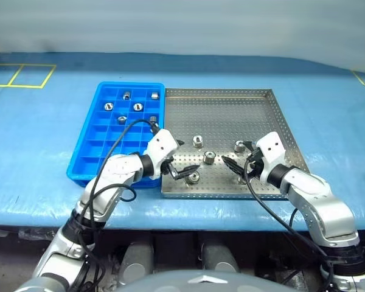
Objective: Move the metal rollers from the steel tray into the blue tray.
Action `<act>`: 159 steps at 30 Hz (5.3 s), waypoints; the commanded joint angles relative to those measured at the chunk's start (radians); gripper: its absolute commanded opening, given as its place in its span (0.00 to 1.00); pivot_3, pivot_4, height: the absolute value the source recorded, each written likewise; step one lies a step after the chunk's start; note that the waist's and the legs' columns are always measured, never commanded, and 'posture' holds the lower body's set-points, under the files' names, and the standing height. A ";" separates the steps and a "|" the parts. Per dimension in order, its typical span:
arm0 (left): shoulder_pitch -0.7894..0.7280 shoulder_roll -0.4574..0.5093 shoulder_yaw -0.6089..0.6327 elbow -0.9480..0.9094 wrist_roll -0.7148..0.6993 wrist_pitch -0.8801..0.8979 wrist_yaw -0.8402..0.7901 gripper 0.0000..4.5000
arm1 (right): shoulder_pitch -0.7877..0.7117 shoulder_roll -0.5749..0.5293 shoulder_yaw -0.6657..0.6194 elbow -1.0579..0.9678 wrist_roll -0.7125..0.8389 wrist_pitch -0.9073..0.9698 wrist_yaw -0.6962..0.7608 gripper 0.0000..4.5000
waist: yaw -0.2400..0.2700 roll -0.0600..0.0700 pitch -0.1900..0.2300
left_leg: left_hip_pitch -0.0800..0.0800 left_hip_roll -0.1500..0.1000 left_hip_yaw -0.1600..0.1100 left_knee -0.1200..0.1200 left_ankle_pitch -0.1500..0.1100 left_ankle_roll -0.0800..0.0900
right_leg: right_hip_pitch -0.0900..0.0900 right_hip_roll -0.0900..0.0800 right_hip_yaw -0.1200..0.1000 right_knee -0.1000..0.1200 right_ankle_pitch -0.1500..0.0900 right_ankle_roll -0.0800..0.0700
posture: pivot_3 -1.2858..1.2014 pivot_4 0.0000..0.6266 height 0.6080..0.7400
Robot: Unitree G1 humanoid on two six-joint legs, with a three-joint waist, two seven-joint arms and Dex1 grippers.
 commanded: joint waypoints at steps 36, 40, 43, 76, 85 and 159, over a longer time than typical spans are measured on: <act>0.006 -0.121 0.433 -0.098 0.167 0.272 0.482 0.38 | -0.087 0.069 0.144 0.011 -0.011 -0.011 0.032 1.00 | -0.009 0.004 -0.003 | 0.001 0.000 0.000 0.000 0.000 0.000 | 0.001 0.001 0.002 0.001 0.001 0.001 | 0.56 0.24 1.00; 0.041 -0.139 0.484 -0.098 0.234 0.295 0.613 0.38 | -0.104 0.071 0.158 0.032 -0.017 -0.013 0.045 1.00 | 0.011 0.004 -0.003 | 0.001 0.000 -0.001 0.000 0.000 0.000 | 0.001 0.001 0.001 0.001 0.001 0.001 | 0.58 0.24 1.00; 0.035 -0.181 0.499 -0.042 0.272 0.268 0.704 0.38 | -0.122 0.074 0.174 0.050 -0.020 -0.016 0.057 1.00 | 0.032 0.003 -0.002 | 0.001 -0.001 -0.001 0.000 0.001 0.000 | 0.001 0.000 0.000 0.000 0.001 0.001 | 0.59 0.24 1.00; -0.098 -0.355 0.317 0.157 0.074 -0.094 0.484 0.90 | -0.107 0.081 0.169 0.034 -0.072 -0.030 0.034 1.00 | 0.066 0.002 -0.002 | 0.000 -0.002 -0.002 0.000 0.002 -0.002 | 0.002 -0.001 -0.001 -0.001 0.002 0.002 | 0.56 0.24 1.00; -0.204 -0.313 0.088 0.447 0.169 -0.133 0.321 0.90 | -0.025 0.067 0.138 -0.034 -0.081 -0.011 -0.008 1.00 | 0.013 0.002 -0.003 | 0.001 -0.001 -0.002 0.001 0.002 -0.002 | 0.002 0.000 0.000 0.001 0.001 0.002 | 0.53 0.24 1.00; -0.409 -0.496 0.066 0.773 0.106 -0.321 0.006 0.90 | 0.175 -0.030 0.121 -0.270 -0.117 0.116 -0.091 1.00 | -0.048 0.002 -0.003 | -0.001 -0.003 -0.002 0.001 0.002 -0.001 | 0.001 -0.001 0.001 -0.001 0.002 0.002 | 0.46 0.24 1.00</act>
